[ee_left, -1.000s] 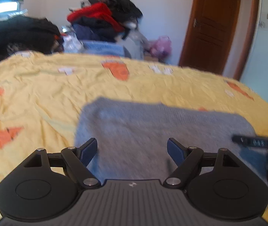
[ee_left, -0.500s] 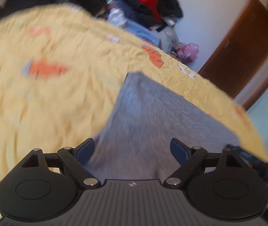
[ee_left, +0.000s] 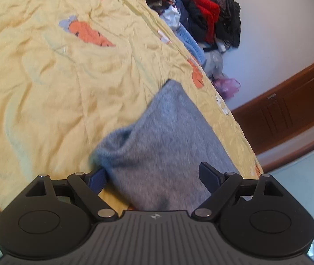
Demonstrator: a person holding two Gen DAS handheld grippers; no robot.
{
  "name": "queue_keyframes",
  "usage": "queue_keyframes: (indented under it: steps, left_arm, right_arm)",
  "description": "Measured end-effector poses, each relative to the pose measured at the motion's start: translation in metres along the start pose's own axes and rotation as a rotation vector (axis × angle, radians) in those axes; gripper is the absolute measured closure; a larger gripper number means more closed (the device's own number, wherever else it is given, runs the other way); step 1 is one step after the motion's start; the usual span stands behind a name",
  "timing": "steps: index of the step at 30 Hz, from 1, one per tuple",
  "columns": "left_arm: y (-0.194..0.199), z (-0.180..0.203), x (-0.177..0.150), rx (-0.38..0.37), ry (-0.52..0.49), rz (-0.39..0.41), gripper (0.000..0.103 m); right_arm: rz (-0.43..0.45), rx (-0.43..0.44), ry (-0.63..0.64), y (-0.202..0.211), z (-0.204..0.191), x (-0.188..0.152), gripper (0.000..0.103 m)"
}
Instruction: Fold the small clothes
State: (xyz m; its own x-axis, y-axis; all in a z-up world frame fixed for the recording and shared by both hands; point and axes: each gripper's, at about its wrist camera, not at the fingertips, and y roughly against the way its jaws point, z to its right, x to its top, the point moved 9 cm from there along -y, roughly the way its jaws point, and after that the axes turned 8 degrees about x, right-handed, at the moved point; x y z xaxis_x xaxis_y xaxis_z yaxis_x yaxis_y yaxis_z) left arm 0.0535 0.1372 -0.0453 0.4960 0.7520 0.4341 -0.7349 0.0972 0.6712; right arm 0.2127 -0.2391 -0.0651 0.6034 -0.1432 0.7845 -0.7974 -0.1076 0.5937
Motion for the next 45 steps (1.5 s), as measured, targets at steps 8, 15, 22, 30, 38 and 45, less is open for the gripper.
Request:
queue_keyframes:
  steps: [8,15,22,30,38,45]
  left_arm:
    - [-0.018,0.025,-0.001,0.213,-0.26,0.104,0.095]
    - [0.008,0.146,-0.052,0.049,-0.732,0.248,0.096]
    - [-0.017,0.166,-0.145,-0.054,-1.001,0.125,0.096]
    - [-0.013,0.16,-0.132,-0.065,-0.982,0.131,0.096]
    - [-0.01,0.161,-0.136,-0.058,-1.016,0.138,0.096]
    - [0.004,0.192,-0.148,-0.146,-1.051,0.143,0.096]
  right_arm:
    - [0.002,0.003,-0.003,0.001,0.0,0.0,0.0]
    - [-0.023,0.065,-0.037,0.005,0.001,0.007,0.0]
    - [-0.093,0.536,-0.37,0.037,-0.022,0.048,0.001]
    - [-0.349,0.557,-0.254,-0.015,-0.083,0.027,0.003]
    - [-0.406,0.642,-0.268,-0.052,-0.138,0.042,0.032]
    - [-0.333,0.651,-0.092,-0.023,-0.119,0.062,0.08]
